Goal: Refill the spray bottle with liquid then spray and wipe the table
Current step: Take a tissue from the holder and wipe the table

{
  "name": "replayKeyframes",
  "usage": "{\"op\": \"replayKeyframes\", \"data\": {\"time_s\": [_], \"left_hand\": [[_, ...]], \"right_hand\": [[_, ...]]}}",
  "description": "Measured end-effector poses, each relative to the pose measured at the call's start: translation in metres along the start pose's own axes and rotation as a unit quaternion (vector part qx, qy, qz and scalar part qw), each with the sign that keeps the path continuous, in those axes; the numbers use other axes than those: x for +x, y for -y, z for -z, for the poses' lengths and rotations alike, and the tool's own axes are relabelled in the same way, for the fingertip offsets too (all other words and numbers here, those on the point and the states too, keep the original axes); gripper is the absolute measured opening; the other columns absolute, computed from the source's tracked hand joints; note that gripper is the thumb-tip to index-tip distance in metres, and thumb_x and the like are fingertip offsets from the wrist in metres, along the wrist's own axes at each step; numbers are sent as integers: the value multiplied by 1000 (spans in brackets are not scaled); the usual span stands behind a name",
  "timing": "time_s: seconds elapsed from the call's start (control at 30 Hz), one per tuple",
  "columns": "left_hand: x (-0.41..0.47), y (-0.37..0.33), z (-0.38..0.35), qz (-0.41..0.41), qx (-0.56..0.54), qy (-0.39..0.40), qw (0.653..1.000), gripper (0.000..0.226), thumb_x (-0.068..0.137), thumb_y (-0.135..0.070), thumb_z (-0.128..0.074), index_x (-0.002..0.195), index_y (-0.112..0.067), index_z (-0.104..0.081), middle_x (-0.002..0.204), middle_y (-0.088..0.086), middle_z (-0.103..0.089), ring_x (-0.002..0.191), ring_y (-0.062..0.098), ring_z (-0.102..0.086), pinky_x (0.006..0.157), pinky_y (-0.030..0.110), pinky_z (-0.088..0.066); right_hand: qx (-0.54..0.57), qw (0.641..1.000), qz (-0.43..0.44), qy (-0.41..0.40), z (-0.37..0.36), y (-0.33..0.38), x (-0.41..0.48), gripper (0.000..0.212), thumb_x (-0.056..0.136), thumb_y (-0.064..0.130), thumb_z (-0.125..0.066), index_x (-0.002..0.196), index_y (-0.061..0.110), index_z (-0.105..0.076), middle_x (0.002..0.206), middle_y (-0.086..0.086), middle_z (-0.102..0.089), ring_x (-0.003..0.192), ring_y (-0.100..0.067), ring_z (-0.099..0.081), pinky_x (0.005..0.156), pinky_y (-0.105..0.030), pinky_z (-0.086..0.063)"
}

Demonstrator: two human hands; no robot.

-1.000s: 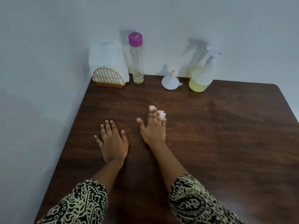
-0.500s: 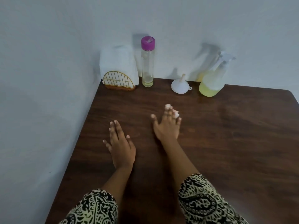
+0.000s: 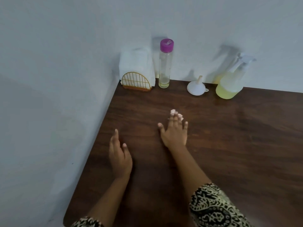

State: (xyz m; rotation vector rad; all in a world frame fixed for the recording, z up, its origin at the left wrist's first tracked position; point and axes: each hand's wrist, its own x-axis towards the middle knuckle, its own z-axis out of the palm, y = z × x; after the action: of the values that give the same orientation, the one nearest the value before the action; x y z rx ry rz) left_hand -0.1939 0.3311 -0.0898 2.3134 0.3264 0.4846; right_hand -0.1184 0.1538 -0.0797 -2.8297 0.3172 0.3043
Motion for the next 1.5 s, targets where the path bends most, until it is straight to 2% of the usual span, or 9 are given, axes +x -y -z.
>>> {"op": "replayKeyframes", "data": {"time_s": [0.1,0.27,0.43,0.6,0.8,0.9,1.03,1.2,1.5], "left_hand": [[-10,31,23,-40,148,35,988,52,83,-8,-46,135,-12,-53,134,13,-56,121,32,-52,94,52,-42],[-9,31,24,31,241,64,968,47,85,-4,-58,132,-10,-56,137,12,-54,128,31,-47,98,55,-36],[-9,30,24,19,256,69,964,46,83,-4,-61,129,-9,-59,133,14,-57,124,34,-50,94,56,-39],[-10,28,22,-53,268,82,958,46,82,-8,-56,127,-11,-61,129,12,-60,119,34,-55,94,57,-41],[-11,27,22,-106,256,116,954,51,84,-24,-33,124,-11,-63,127,10,-63,117,30,-58,92,51,-45],[-11,26,22,-104,257,115,954,51,85,-24,-32,123,-11,-63,128,10,-63,117,30,-58,92,50,-44],[-11,25,22,-109,263,113,952,46,83,-16,-44,125,-10,-62,128,11,-62,117,31,-57,92,51,-44],[-13,26,21,-103,267,122,950,46,81,-4,-62,127,-8,-60,129,14,-60,118,34,-55,91,52,-42],[-37,18,21,-71,251,122,958,43,88,-5,-57,131,-7,-57,136,14,-55,126,34,-49,99,52,-38]], "right_hand": [[25,994,104,8,-26,61,-29,75,97,54,-26,152,12,2,160,-6,3,148,-20,7,116,-41,11],[-31,971,233,42,-40,96,-50,70,98,52,-24,152,15,0,161,0,1,147,-14,7,112,-37,18],[-5,997,15,-73,-12,-18,-36,76,93,60,-30,152,18,-7,160,-1,-11,148,-18,-4,116,-41,9],[17,990,-136,-39,3,-63,-40,83,92,64,-17,151,10,6,161,-8,0,148,-21,3,119,-46,5],[16,994,109,4,-38,67,-79,80,94,58,-27,152,10,0,161,-6,0,148,-20,6,114,-38,15],[-25,988,153,12,-39,55,-82,74,96,59,-19,152,16,2,161,0,2,147,-15,7,111,-37,21],[-14,996,-10,-86,-13,-57,-66,76,93,60,-26,153,21,0,161,1,-7,148,-16,0,113,-38,15],[8,987,-158,-37,8,-108,-67,82,93,63,-17,151,10,6,161,-7,3,148,-20,5,118,-45,9],[-39,988,148,23,-36,13,-134,73,97,56,-20,151,15,5,161,-1,6,147,-14,12,109,-38,25]]}}
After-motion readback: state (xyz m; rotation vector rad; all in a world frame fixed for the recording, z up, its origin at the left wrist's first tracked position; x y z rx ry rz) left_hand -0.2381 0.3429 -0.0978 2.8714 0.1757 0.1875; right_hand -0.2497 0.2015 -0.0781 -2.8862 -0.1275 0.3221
